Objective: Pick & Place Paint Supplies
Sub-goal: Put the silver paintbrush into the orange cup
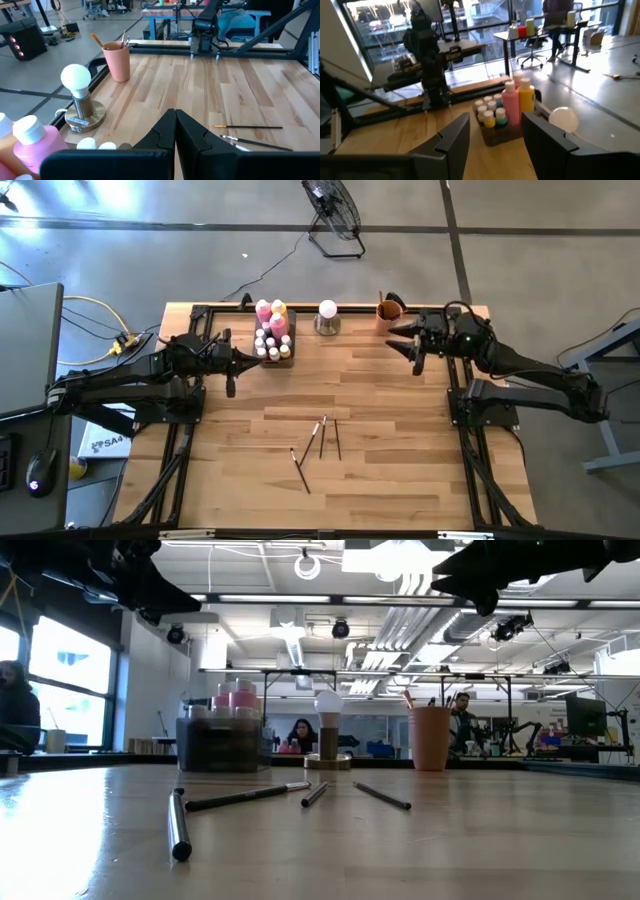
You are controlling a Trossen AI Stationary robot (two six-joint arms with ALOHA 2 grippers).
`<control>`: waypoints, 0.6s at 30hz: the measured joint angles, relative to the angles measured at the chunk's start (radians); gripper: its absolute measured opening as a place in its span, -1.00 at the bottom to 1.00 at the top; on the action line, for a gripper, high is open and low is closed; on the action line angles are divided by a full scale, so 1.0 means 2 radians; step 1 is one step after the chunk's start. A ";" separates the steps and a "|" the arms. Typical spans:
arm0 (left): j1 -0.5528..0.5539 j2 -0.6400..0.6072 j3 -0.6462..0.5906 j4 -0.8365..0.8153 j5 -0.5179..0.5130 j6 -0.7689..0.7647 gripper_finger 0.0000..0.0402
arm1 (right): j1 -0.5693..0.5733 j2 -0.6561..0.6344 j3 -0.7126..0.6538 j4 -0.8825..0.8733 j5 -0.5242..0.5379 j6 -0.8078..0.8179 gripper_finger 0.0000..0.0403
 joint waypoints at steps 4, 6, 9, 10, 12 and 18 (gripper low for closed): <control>0.000 0.000 0.000 -0.003 0.003 0.000 -0.98 | 0.019 0.000 0.000 -0.029 -0.001 -0.004 -0.15; 0.000 0.000 0.000 -0.003 0.012 -0.001 -0.98 | 0.028 0.000 0.000 -0.041 -0.001 -0.011 -0.15; 0.000 0.000 0.000 -0.002 0.029 -0.002 -0.98 | 0.045 0.000 0.000 -0.051 0.001 -0.016 -0.15; 0.000 0.000 0.000 -0.001 0.036 -0.005 -0.98 | 0.051 0.000 0.000 -0.051 0.001 -0.016 -0.15; 0.000 0.000 0.000 -0.001 0.047 -0.017 -0.98 | 0.064 0.000 0.000 -0.051 0.001 -0.016 -0.15; 0.000 0.000 0.000 -0.013 0.065 -0.037 -0.98 | 0.096 0.000 0.000 -0.052 0.001 -0.016 -0.15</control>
